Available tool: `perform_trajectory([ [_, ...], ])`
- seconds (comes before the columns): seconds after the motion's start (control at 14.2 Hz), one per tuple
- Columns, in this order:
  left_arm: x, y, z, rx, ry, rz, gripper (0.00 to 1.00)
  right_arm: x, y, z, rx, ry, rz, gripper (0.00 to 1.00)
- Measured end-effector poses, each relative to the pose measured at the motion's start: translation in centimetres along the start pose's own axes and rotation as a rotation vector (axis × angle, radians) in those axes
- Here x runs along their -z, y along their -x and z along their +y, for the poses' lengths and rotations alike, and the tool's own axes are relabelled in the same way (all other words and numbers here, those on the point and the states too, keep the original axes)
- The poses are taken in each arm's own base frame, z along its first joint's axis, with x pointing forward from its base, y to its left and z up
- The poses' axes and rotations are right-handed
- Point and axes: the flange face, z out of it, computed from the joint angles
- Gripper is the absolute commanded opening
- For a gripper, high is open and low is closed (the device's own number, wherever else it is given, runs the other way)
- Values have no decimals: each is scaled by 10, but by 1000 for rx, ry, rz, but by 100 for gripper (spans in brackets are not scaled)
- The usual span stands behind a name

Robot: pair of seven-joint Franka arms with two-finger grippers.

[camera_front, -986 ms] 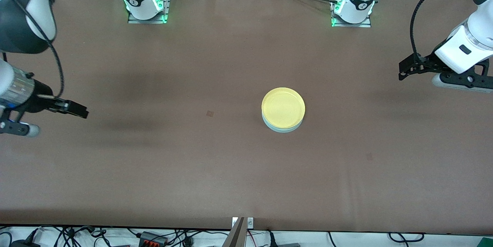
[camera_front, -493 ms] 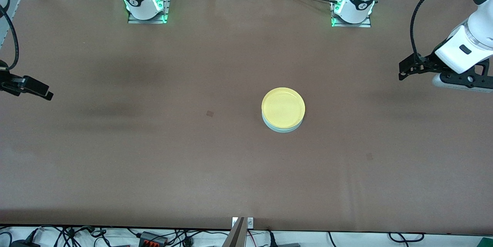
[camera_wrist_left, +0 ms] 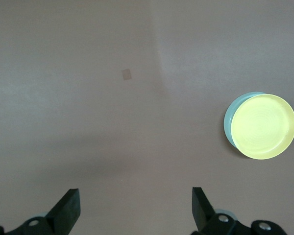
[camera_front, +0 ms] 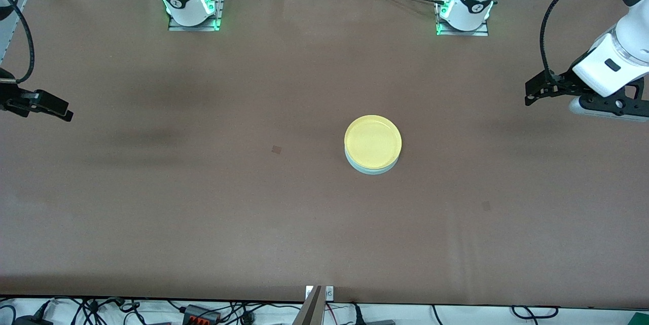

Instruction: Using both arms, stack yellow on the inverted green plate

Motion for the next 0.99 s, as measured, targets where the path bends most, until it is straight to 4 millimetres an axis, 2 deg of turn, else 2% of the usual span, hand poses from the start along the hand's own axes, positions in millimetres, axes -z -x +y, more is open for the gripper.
perform_trajectory([
  [0.49,0,0,0,0,0,0,100,-8,26,1,36,14,-24,100],
  [0.99,0,0,0,1,0,0,100,-10,25,4,32,14,-26,100],
])
